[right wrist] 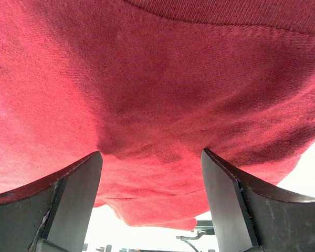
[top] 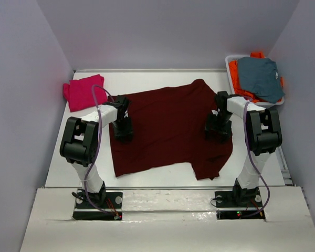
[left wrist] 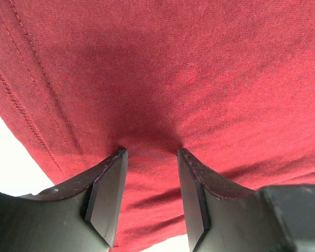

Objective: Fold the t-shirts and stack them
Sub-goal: Flatten the tshirt out

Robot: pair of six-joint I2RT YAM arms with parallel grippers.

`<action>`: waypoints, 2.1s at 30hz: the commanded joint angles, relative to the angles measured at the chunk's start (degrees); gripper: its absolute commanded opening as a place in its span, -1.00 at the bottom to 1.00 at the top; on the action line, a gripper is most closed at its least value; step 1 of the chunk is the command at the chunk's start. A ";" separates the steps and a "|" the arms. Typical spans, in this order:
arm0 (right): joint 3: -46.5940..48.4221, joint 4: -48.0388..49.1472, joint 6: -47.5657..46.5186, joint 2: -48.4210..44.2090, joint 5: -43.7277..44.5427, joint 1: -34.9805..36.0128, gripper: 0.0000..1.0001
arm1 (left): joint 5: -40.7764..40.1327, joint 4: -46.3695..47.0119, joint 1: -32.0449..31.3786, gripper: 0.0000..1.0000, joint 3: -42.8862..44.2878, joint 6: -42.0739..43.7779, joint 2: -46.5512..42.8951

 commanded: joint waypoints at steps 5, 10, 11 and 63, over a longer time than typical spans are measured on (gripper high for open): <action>-4.64 2.15 2.32 -0.70 -5.68 1.25 0.64 | -3.15 -3.06 0.04 0.11 -2.26 0.95 1.39; -8.86 2.07 4.61 -2.28 -11.30 2.83 0.66 | -2.80 -3.76 0.04 0.11 -2.09 0.95 1.04; -10.09 1.98 4.96 -3.07 -12.10 3.36 0.66 | -2.80 -3.93 0.04 0.11 -2.09 0.87 0.95; 71.45 -6.99 8.57 31.01 -3.75 -4.36 0.74 | -6.76 -6.48 5.84 0.11 34.82 -2.12 15.70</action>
